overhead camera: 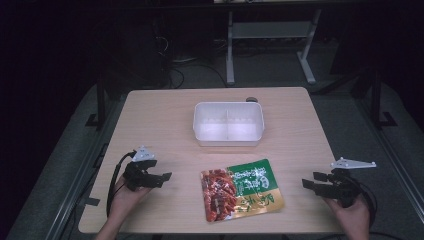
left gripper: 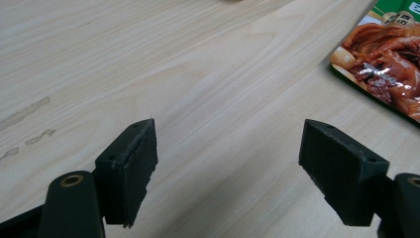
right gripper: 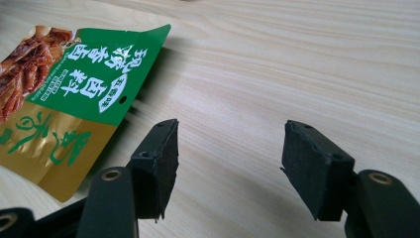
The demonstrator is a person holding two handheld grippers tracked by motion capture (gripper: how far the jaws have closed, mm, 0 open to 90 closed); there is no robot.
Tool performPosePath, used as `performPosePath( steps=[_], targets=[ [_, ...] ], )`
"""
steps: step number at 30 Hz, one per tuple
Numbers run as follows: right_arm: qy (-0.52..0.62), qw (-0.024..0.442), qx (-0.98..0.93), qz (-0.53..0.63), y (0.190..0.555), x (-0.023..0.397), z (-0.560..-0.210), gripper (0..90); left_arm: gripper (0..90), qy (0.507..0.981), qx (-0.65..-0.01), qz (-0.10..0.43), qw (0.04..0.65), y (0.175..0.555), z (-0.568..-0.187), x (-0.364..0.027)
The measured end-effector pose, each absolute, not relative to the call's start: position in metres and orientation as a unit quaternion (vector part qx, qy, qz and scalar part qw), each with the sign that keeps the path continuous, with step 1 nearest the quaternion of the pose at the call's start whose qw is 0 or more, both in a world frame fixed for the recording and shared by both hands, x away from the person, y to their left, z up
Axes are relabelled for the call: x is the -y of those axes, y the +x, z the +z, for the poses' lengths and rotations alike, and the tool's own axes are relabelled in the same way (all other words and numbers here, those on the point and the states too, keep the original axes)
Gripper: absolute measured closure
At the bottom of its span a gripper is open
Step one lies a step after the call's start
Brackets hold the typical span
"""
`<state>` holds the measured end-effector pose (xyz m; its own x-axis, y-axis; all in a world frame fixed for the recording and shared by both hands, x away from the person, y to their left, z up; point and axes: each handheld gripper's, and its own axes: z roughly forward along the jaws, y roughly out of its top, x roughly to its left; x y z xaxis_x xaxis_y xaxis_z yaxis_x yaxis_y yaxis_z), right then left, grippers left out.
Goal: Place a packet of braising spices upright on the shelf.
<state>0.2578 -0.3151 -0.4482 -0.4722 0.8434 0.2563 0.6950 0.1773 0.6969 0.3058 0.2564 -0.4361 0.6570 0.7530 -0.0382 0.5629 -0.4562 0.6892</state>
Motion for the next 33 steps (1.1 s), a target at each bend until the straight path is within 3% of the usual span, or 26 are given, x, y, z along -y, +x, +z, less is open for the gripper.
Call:
performPosePath(
  steps=[4, 16, 33],
  targets=[
    [0.503, 0.093, -0.763, 0.395, 0.258, 0.313, -0.449, 36.9, 23.8, 0.851, -0.375, 0.13, 0.344, 0.304, -0.436, -0.249],
    [0.501, 0.087, -0.769, 0.387, 0.259, 0.308, -0.451, 35.4, 39.2, 0.87, -0.331, 0.107, 0.349, 0.298, -0.432, -0.234],
    [0.497, 0.093, -0.768, 0.392, 0.257, 0.302, -0.448, 35.4, 67.0, 0.888, -0.256, 0.031, 0.38, 0.284, -0.419, -0.19]
  ],
)
